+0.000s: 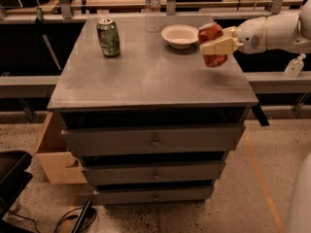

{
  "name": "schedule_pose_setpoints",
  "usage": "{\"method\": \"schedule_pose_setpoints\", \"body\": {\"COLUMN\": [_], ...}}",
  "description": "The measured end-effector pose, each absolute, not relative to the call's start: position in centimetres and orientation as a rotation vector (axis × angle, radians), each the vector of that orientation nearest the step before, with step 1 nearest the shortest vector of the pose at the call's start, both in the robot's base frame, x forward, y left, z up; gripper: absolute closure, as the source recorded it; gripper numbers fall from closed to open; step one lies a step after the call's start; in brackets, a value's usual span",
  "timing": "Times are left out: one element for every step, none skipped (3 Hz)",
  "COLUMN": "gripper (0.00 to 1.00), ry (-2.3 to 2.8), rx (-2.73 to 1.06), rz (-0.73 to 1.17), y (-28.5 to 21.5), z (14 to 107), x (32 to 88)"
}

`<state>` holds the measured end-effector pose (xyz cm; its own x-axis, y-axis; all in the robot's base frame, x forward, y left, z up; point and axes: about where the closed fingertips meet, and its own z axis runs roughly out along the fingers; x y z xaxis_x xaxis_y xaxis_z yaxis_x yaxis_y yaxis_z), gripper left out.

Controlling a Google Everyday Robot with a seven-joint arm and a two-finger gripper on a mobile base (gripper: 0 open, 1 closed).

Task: Place coke can upright

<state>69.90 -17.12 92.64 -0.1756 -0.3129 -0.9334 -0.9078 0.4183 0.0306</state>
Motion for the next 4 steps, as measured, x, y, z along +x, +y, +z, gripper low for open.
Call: {"method": "schedule_pose_setpoints", "body": {"gripper": [1.00, 1.00, 1.00, 1.00], "ry": [1.597, 1.517, 1.469, 1.467], "rx": [-1.060, -1.029, -0.994, -0.986], "rz": [0.802, 0.850, 0.904, 0.914], "y": [-17.2, -17.1, -17.0, -16.9], "z": [90.9, 89.3, 87.9, 87.7], "x": [69.7, 69.6, 69.5, 69.5]}}
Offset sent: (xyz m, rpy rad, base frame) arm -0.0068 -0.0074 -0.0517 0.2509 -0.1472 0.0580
